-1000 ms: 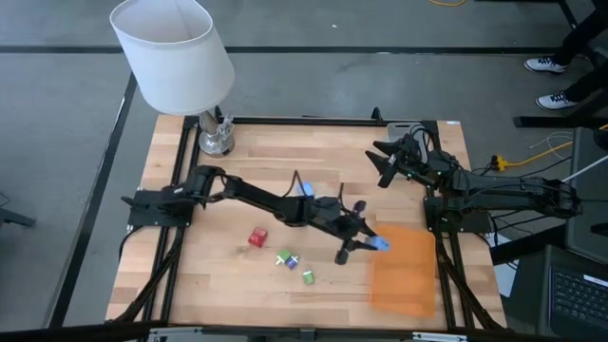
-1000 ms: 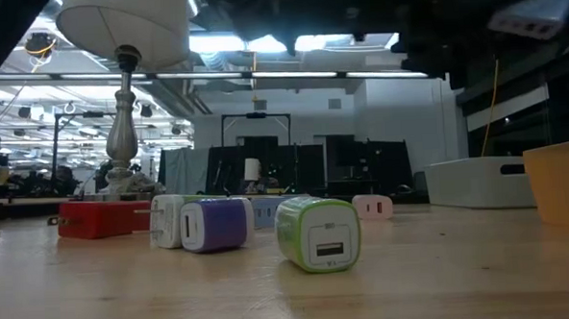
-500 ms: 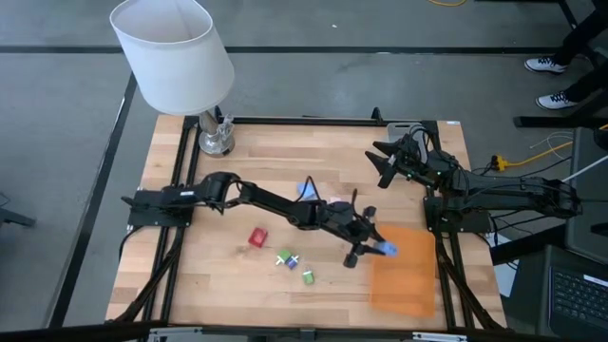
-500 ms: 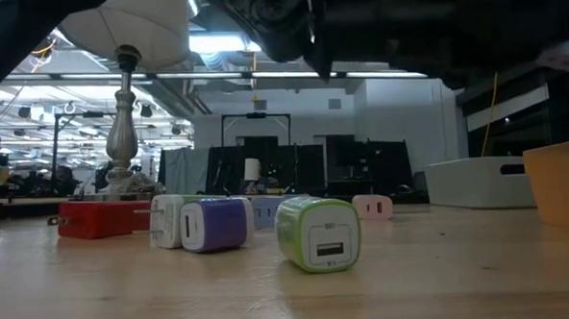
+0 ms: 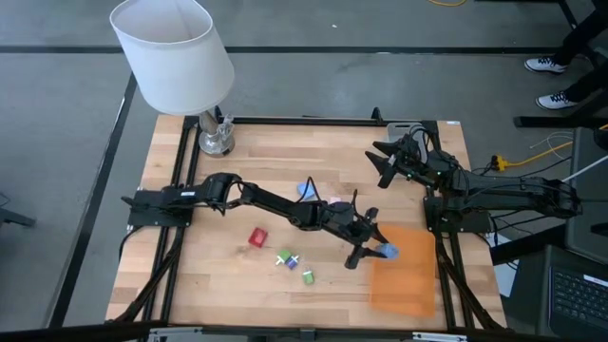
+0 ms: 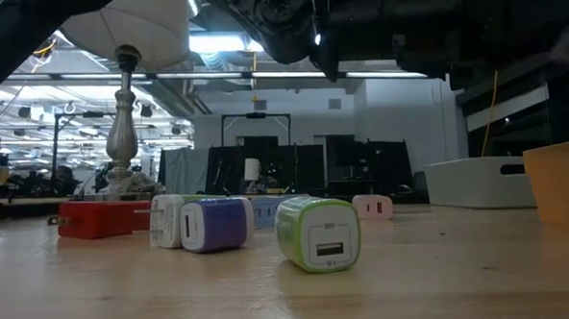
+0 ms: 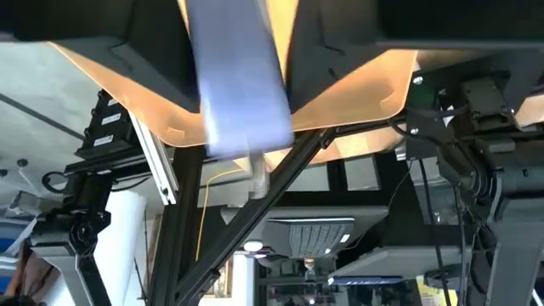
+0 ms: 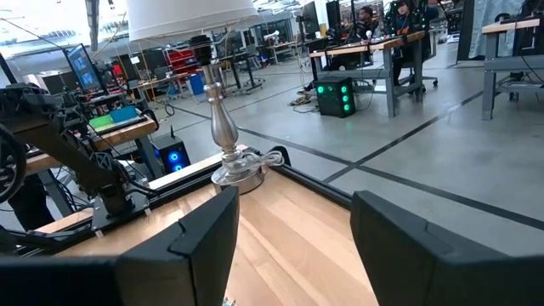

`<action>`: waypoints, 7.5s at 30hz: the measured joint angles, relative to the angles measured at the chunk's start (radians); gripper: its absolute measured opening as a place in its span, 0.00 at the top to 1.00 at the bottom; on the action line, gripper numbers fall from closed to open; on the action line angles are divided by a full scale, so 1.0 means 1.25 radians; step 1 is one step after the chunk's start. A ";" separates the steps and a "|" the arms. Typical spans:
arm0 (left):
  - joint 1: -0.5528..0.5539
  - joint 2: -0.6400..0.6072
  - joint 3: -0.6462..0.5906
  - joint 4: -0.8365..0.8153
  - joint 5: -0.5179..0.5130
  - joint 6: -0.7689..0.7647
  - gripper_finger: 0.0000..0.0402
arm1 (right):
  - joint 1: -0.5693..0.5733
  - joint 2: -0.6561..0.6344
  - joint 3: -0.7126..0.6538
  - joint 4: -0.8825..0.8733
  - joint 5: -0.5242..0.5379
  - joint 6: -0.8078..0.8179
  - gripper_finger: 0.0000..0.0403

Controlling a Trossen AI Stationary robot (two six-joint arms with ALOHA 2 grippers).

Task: Pick & Place Office items
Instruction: Put the bottom blue charger adapter into the orange bin, then put the red charger adapter into the orange bin

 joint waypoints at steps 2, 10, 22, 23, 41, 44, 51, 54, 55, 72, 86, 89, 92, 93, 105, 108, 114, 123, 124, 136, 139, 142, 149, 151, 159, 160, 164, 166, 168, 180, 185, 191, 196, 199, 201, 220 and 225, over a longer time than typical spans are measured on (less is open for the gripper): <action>0.000 0.000 0.000 0.000 0.000 -0.001 0.53 | 0.000 0.000 0.000 0.000 0.000 0.001 0.44; -0.003 0.000 0.000 0.015 0.001 -0.003 0.42 | 0.000 0.000 0.000 0.000 0.000 0.002 0.44; -0.016 -0.012 0.000 -0.198 -0.139 0.096 0.46 | 0.000 0.000 0.000 0.000 -0.060 -0.036 0.44; -0.022 -0.021 0.000 -0.246 -0.172 0.119 0.47 | 0.000 0.000 0.000 0.001 -0.060 -0.037 0.44; -0.190 -0.220 0.000 -0.878 -0.622 -0.090 0.48 | 0.000 0.000 0.000 0.004 -0.094 -0.042 0.44; -0.226 -0.257 0.000 -0.916 -0.696 -0.121 0.48 | 0.000 0.000 0.000 0.005 -0.099 -0.042 0.44; -0.302 -0.380 -0.125 -0.759 -0.759 -0.098 0.48 | 0.000 0.000 0.000 0.007 -0.102 -0.042 0.44; -0.321 -0.467 -0.299 -0.533 -0.737 -0.091 0.48 | 0.000 0.000 0.000 0.007 -0.102 -0.036 0.44; -0.326 -0.498 -0.370 -0.429 -0.731 -0.089 0.48 | 0.000 0.000 0.000 0.007 -0.102 -0.035 0.44; -0.364 -0.827 -1.002 -0.177 -0.999 -0.638 0.48 | 0.003 0.000 0.000 0.004 -0.117 -0.012 0.44; -0.351 -0.801 -0.866 -0.798 -0.805 -1.110 0.46 | 0.003 0.000 0.000 0.000 -0.123 -0.012 0.44; -0.349 -0.793 -0.866 -0.804 -0.766 -1.140 0.43 | 0.003 0.000 0.000 0.000 -0.125 -0.012 0.44; -0.341 -0.781 -0.866 -0.802 -0.720 -1.149 0.39 | 0.003 0.000 0.000 0.000 -0.126 -0.012 0.44; -0.337 -0.776 -0.866 -0.803 -0.705 -1.149 0.37 | 0.003 0.000 0.000 0.000 -0.127 -0.012 0.44; -0.252 -0.740 -0.866 -0.803 -0.579 -1.152 0.33 | 0.003 0.000 0.000 0.001 -0.140 -0.009 0.44; -0.238 -0.725 -0.866 -0.800 -0.532 -1.165 0.33 | 0.003 0.000 0.000 0.001 -0.140 -0.007 0.44; -0.235 -0.696 -0.832 -0.804 -0.531 -1.150 0.33 | 0.003 0.000 0.000 0.001 -0.143 -0.010 0.44; -0.216 -0.656 -0.745 -0.895 -0.480 -1.113 0.33 | 0.003 0.000 0.000 0.000 -0.146 -0.012 0.44; -0.216 -0.648 -0.740 -0.898 -0.466 -1.113 0.33 | 0.003 0.000 0.000 0.001 -0.146 -0.012 0.44; -0.216 -0.571 -0.708 -0.896 -0.418 -1.113 0.34 | 0.003 0.000 0.000 -0.005 -0.146 -0.012 0.44; -0.216 -0.567 -0.709 -0.898 -0.416 -1.118 0.34 | 0.003 0.000 0.000 -0.005 -0.146 -0.011 0.44; -0.216 -0.567 -0.709 -0.898 -0.408 -1.125 0.34 | 0.003 0.000 0.000 -0.005 -0.146 -0.009 0.44; -0.224 -0.567 -0.709 -0.910 -0.359 -1.077 0.34 | 0.003 0.000 0.000 -0.005 -0.146 -0.007 0.44; -0.223 -0.568 -0.708 -0.913 -0.347 -1.064 0.34 | 0.003 0.000 0.000 -0.005 -0.146 -0.007 0.44; -0.221 -0.569 -0.707 -0.937 -0.304 -1.045 0.34 | 0.003 0.000 0.000 -0.005 -0.146 0.003 0.44; -0.221 -0.569 -0.707 -0.940 -0.302 -1.045 0.34 | 0.003 0.000 0.000 -0.005 -0.146 0.003 0.44; -0.223 -0.569 -0.707 -0.945 -0.297 -1.036 0.34 | 0.003 0.000 0.000 -0.005 -0.146 0.003 0.44; -0.223 -0.569 -0.707 -0.947 -0.297 -1.029 0.35 | 0.003 0.000 0.000 -0.005 -0.146 0.003 0.44; -0.223 -0.569 -0.707 -0.950 -0.300 -1.021 0.37 | 0.003 0.000 0.000 -0.005 -0.146 0.003 0.44; -0.225 -0.576 -0.712 -0.924 -0.326 -0.915 0.48 | 0.003 0.000 0.000 -0.006 -0.146 0.002 0.44; -0.224 -0.629 -0.711 -0.842 -0.443 -0.847 0.48 | 0.003 0.000 0.000 -0.006 -0.146 0.002 0.44; -0.213 -0.675 -0.710 -0.540 -0.631 -0.550 0.48 | 0.003 0.000 0.000 -0.005 -0.146 -0.007 0.44; -0.169 -0.643 -0.709 -0.233 -0.592 -0.296 0.48 | 0.003 0.000 0.000 -0.005 -0.146 -0.007 0.44; -0.129 -0.587 -0.709 -0.027 -0.529 -0.189 0.48 | 0.003 0.000 0.000 -0.005 -0.146 0.002 0.44; -0.104 -0.534 -0.709 0.111 -0.484 -0.134 0.48 | 0.003 0.000 0.000 -0.005 -0.146 0.003 0.44; 0.009 -0.135 -0.261 0.235 -0.076 -0.036 0.48 | 0.003 0.000 0.000 -0.005 -0.164 0.000 0.44; 0.024 -0.098 -0.186 0.217 -0.023 -0.036 0.48 | 0.003 0.000 0.000 -0.005 -0.164 -0.004 0.44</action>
